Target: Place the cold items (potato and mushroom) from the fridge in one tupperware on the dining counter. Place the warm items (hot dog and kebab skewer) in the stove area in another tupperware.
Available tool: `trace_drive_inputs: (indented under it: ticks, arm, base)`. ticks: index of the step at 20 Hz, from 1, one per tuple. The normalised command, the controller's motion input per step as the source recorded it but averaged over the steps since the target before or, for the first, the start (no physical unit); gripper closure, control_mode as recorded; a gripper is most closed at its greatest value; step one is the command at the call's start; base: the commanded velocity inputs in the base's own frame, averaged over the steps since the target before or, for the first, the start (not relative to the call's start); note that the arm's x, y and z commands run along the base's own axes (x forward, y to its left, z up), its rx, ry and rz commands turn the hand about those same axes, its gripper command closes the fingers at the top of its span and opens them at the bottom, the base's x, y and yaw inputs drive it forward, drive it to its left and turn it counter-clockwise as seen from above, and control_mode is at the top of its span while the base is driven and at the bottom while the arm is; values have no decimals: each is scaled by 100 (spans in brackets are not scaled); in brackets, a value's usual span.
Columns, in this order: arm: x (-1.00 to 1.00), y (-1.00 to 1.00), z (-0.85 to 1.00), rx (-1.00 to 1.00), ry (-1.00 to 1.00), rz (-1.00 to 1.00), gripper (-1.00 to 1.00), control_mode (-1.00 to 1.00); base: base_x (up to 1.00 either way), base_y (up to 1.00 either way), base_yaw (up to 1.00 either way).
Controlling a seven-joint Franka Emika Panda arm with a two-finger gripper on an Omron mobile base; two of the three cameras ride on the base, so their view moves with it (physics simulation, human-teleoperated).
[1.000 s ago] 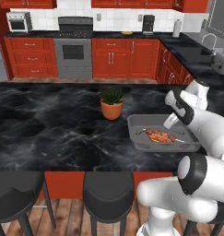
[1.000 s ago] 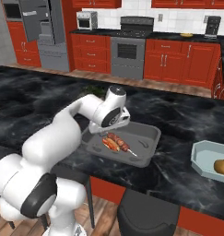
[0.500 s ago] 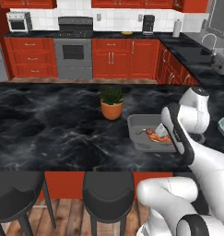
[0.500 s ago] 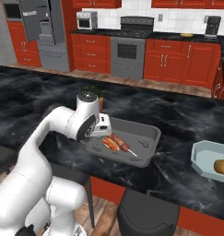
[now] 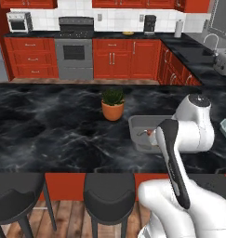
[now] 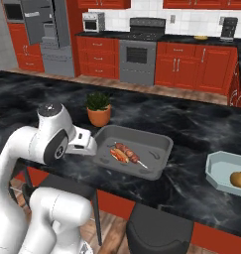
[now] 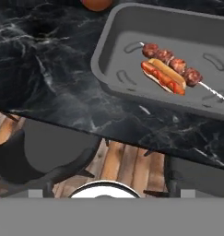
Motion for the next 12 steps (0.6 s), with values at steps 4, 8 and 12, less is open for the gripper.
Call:
trace_drive_inputs:
  ticks: [4, 8, 12]
  arm:
    - [-81, 15, 62, 5, 0, -18, -100, -100]
    - [-82, 5, 72, 5, 0, -17, -100, -100]
    - [-87, 0, 78, 6, 0, -11, -100, -100]
  base:
    - [0, 0, 0]
    - [0, 0, 0]
    - [0, 0, 0]
